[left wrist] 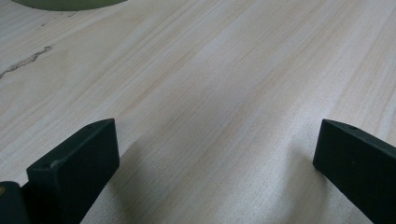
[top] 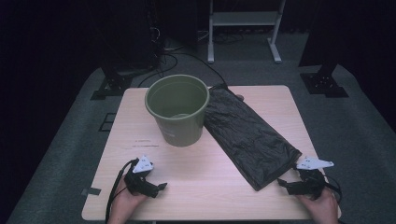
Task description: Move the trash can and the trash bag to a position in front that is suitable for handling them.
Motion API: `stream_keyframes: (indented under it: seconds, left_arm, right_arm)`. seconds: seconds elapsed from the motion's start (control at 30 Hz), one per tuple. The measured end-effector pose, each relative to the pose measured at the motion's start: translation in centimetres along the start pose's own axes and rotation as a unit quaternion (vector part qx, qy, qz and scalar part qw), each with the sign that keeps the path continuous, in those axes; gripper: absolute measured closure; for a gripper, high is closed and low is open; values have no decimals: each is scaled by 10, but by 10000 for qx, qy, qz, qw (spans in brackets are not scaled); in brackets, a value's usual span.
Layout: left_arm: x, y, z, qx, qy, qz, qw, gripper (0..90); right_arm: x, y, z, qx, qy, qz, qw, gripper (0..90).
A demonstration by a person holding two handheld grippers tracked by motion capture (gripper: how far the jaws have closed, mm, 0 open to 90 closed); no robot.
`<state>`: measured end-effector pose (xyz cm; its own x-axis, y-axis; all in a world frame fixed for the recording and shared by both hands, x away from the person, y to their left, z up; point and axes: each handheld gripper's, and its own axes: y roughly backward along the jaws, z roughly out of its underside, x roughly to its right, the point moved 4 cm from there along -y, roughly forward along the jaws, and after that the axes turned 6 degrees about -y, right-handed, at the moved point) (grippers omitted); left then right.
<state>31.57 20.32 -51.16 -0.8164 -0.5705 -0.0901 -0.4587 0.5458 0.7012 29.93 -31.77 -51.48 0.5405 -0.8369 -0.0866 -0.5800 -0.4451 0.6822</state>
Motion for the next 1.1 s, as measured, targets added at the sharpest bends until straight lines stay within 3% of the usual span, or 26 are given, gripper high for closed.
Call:
stream_keyframes:
  seconds: [0.2, 0.5, 0.77, 1.1]
  left_arm:
    - [0, 0, 0, -6, 52, -40, 10000, 0]
    - [-1, 3, -5, -30, 277, 123, 9995, 0]
    - [-5, 17, -20, 317, 366, 107, 9988, 0]
    - [-11, 31, -34, 461, 417, 69, 9980, 0]
  right_arm:
    - [0, 0, 0, 0, -2, -1, 10000, 106]
    - [0, 0, 0, 0, -2, 0, 10000, 106]
    - [0, 0, 0, 0, -1, 0, 10000, 106]
    - [0, 0, 0, 0, -1, 0, 10000, 106]
